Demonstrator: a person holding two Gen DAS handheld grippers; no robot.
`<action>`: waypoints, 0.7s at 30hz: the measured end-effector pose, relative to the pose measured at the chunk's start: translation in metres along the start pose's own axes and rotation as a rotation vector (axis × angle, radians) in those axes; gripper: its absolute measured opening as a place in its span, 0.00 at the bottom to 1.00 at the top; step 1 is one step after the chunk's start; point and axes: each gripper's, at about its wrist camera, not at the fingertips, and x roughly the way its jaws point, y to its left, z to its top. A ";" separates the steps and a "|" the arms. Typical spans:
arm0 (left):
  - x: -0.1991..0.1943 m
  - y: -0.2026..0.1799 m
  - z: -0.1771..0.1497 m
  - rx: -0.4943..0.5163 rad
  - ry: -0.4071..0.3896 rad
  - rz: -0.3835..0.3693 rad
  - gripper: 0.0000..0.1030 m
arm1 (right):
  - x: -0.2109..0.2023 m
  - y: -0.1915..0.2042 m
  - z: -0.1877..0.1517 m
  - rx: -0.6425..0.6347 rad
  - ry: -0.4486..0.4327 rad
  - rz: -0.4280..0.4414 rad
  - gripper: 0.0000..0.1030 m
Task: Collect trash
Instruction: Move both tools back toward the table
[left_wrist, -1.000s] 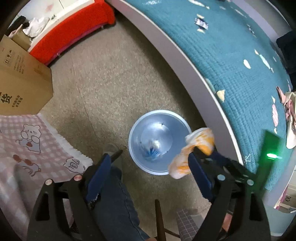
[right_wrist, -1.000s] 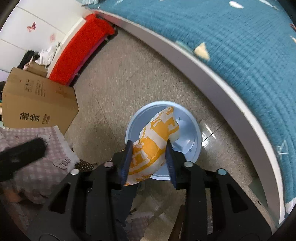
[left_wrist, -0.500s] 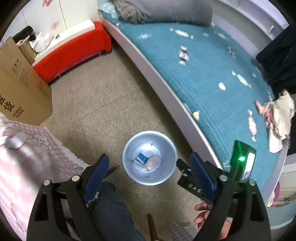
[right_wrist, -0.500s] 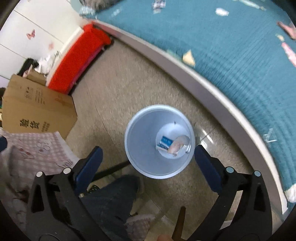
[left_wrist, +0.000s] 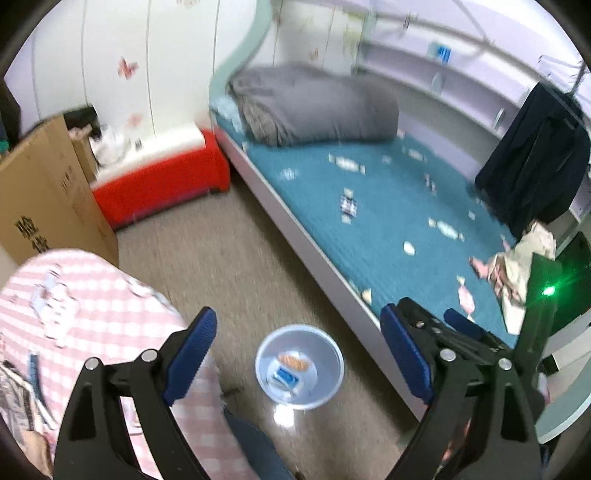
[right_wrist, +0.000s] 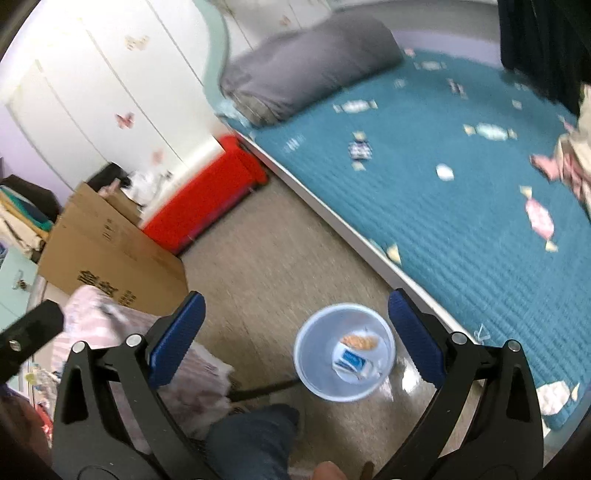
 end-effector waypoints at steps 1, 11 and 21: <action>-0.014 0.002 -0.002 0.003 -0.035 0.004 0.86 | -0.011 0.010 0.004 -0.013 -0.024 0.010 0.94; -0.105 0.038 -0.022 -0.039 -0.233 0.070 0.86 | -0.087 0.101 0.009 -0.146 -0.132 0.087 0.94; -0.173 0.104 -0.056 -0.146 -0.333 0.169 0.86 | -0.123 0.181 -0.011 -0.267 -0.161 0.231 0.94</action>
